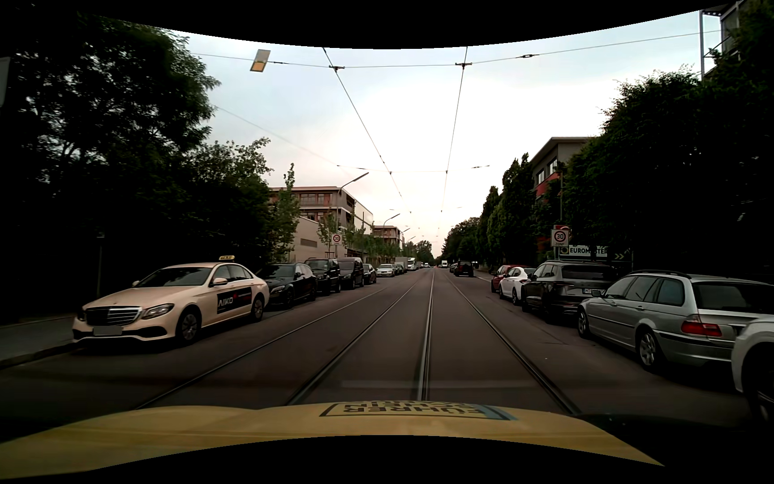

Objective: Follow the waypoints while adhering to traffic rules and regulations

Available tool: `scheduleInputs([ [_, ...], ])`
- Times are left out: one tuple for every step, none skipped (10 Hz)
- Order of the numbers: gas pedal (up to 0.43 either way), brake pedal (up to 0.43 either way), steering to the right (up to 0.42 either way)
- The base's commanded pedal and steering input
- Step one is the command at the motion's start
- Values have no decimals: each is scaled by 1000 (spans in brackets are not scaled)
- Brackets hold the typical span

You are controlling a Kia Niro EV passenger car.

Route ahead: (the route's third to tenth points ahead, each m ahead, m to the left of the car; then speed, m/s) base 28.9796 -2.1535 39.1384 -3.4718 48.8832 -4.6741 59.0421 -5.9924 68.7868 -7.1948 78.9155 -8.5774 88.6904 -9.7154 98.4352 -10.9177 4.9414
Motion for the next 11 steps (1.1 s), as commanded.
scheduleInputs([
  [110, 0, 169],
  [110, 0, 151],
  [110, 0, 122],
  [110, 0, 103],
  [118, 0, 83],
  [118, 0, 65],
  [118, 0, 52],
  [118, 0, 37],
  [118, 0, 27],
  [118, 0, 17],
  [118, 0, 8],
])
